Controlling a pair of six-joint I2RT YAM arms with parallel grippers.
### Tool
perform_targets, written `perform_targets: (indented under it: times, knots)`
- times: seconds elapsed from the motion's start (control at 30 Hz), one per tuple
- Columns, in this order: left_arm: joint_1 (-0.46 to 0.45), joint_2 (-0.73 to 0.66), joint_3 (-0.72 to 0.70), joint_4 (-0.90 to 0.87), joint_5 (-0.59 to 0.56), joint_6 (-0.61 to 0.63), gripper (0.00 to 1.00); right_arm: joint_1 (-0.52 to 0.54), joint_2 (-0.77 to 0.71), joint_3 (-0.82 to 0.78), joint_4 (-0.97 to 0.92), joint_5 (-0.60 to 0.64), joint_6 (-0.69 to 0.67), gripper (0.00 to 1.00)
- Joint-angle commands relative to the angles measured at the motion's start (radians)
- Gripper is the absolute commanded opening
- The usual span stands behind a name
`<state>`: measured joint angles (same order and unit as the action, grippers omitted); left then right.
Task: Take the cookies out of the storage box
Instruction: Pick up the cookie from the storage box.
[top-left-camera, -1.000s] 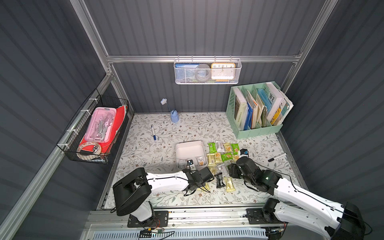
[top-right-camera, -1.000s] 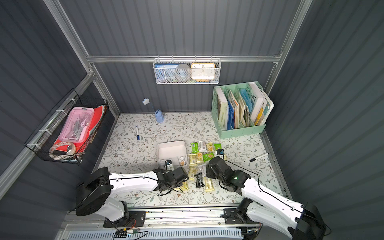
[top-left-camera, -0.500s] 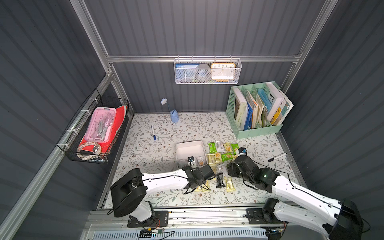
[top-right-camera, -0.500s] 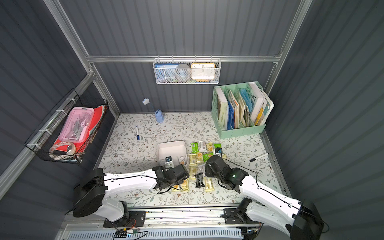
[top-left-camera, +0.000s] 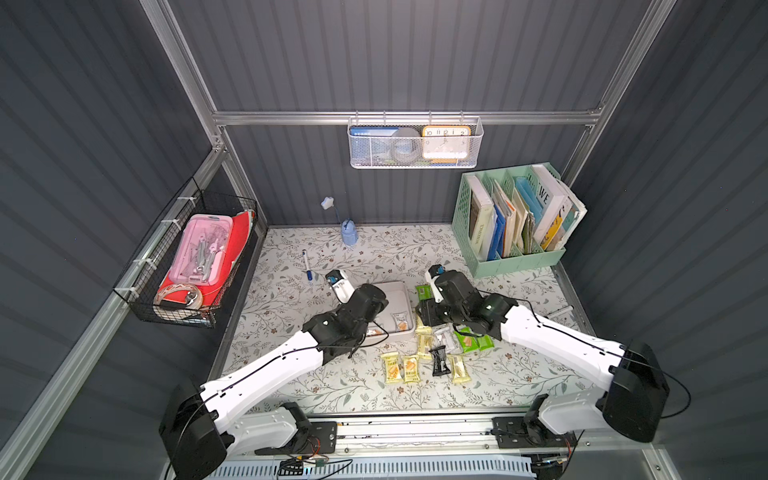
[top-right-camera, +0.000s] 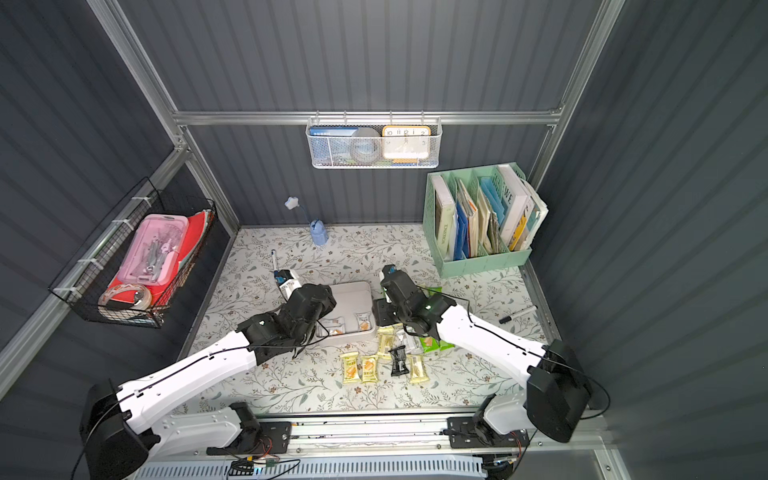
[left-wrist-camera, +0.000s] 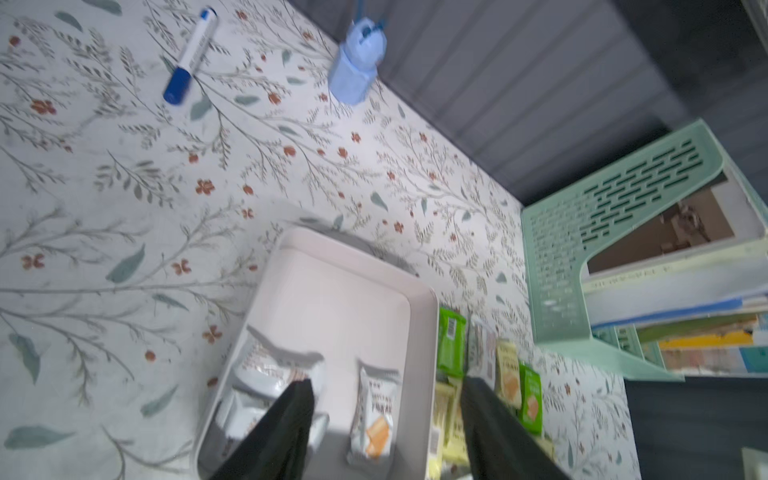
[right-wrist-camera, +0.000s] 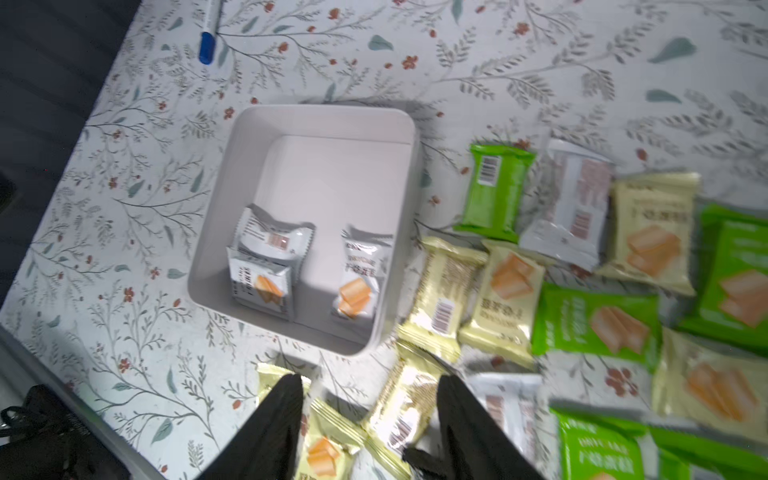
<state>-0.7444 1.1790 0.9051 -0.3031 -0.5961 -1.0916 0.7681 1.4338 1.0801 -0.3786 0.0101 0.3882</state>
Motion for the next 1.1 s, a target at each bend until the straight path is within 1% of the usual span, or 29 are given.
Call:
perform_targets:
  times: [0.0,0.1,0.17,0.23,0.33,0.43,0.47,0.67,0.83,0.87,0.9,1.07]
  knots:
    - [0.07,0.007,-0.01,0.109,0.063,0.113,0.62,0.008,0.097,0.108,-0.026,-0.124,-0.121,0.56]
    - [0.152,0.025,-0.035,0.143,0.118,0.152,0.62,0.021,0.211,0.231,-0.124,-0.175,-0.21,0.56]
    - [0.217,0.019,-0.075,0.183,0.178,0.149,0.62,0.037,0.294,0.312,-0.18,-0.207,-0.302,0.55]
    - [0.273,-0.003,-0.125,0.228,0.219,0.126,0.62,0.056,0.361,0.377,-0.227,-0.212,-0.403,0.55]
    - [0.355,-0.046,-0.212,0.3,0.289,0.077,0.61,0.074,0.456,0.457,-0.247,-0.228,-0.539,0.55]
    - [0.436,-0.083,-0.288,0.36,0.362,0.018,0.61,0.082,0.538,0.532,-0.256,-0.215,-0.635,0.55]
    - [0.453,-0.097,-0.31,0.367,0.367,0.005,0.61,0.082,0.568,0.556,-0.261,-0.215,-0.664,0.55]
    - [0.481,-0.166,-0.374,0.33,0.33,-0.044,0.63,0.082,0.702,0.694,-0.313,-0.227,-0.753,0.56]
    - [0.481,-0.249,-0.416,0.264,0.293,-0.093,0.64,0.083,0.763,0.708,-0.286,-0.247,-0.794,0.57]
    - [0.481,-0.271,-0.424,0.246,0.284,-0.103,0.64,0.085,0.77,0.711,-0.28,-0.29,-0.798,0.57]
    - [0.48,-0.291,-0.43,0.231,0.272,-0.107,0.64,0.086,0.777,0.713,-0.276,-0.297,-0.801,0.57]
    - [0.481,-0.391,-0.459,0.164,0.228,-0.135,0.64,0.094,0.811,0.731,-0.245,-0.303,-0.81,0.58]
